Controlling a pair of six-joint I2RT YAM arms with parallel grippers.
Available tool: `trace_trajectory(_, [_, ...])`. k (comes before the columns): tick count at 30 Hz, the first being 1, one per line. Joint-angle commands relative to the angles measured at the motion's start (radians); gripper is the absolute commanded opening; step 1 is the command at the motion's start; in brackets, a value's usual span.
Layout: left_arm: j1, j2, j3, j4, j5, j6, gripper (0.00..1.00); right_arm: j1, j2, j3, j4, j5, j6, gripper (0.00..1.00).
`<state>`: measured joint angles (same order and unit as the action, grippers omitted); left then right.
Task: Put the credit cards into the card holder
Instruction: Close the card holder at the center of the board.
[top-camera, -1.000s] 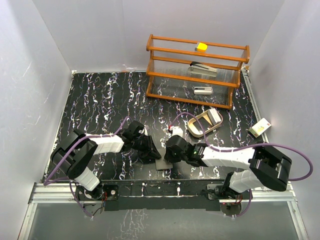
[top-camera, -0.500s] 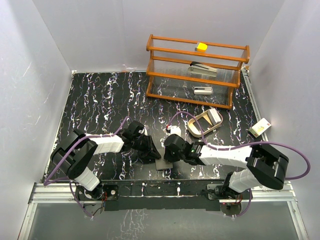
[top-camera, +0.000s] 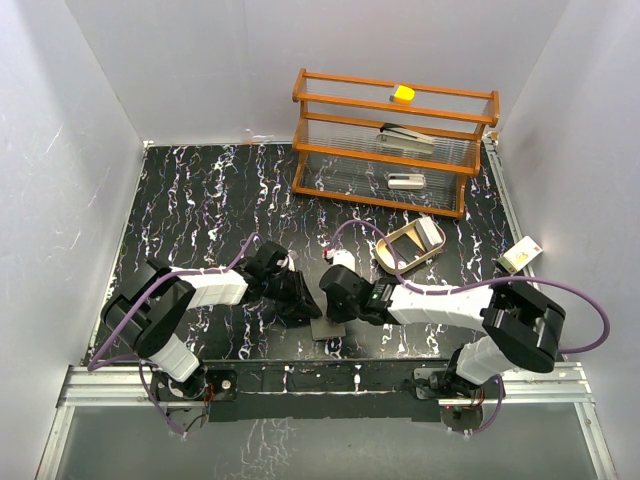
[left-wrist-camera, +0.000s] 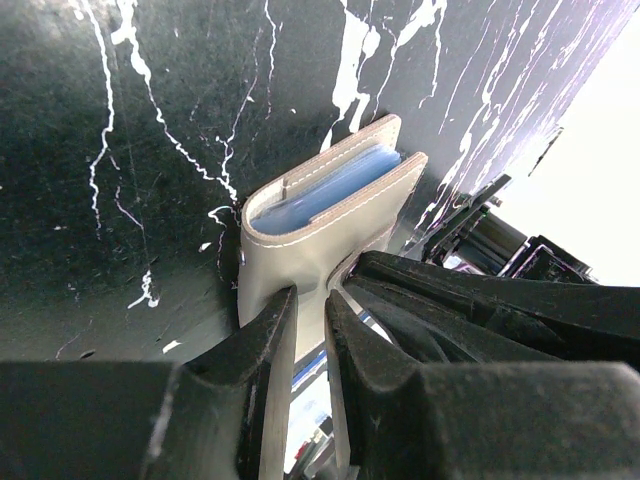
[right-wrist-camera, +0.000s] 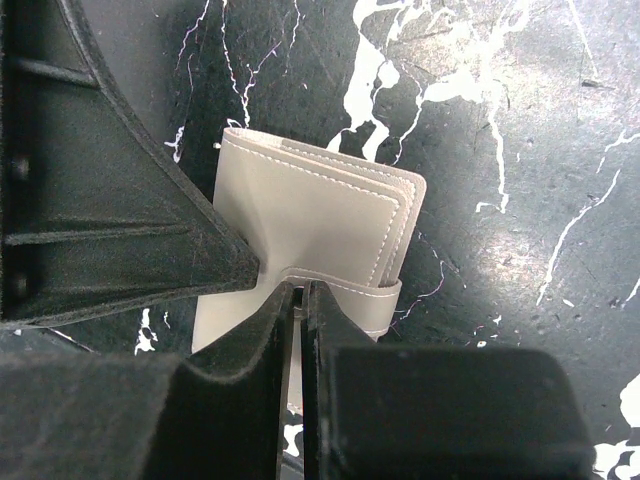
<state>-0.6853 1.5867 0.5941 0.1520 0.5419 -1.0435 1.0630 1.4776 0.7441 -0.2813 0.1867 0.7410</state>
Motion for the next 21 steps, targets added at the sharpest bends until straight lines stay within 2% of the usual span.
trace_trajectory(1, [-0.021,0.057,-0.033,-0.092,-0.107,0.033,0.18,0.028,0.139,-0.040,-0.005,-0.023,0.005,0.02])
trace_trajectory(7, [-0.020,-0.005,-0.005,-0.152,-0.155,0.047,0.18,0.029,0.074,0.009,-0.027,0.018,-0.020,0.05])
trace_trajectory(14, [-0.019,-0.179,0.102,-0.336,-0.280,0.096,0.30,0.029,-0.146,0.108,-0.061,0.143,-0.047,0.13])
trace_trajectory(21, [-0.019,-0.438,0.305,-0.597,-0.472,0.190,0.52,0.029,-0.400,0.247,-0.197,0.297,-0.077,0.38])
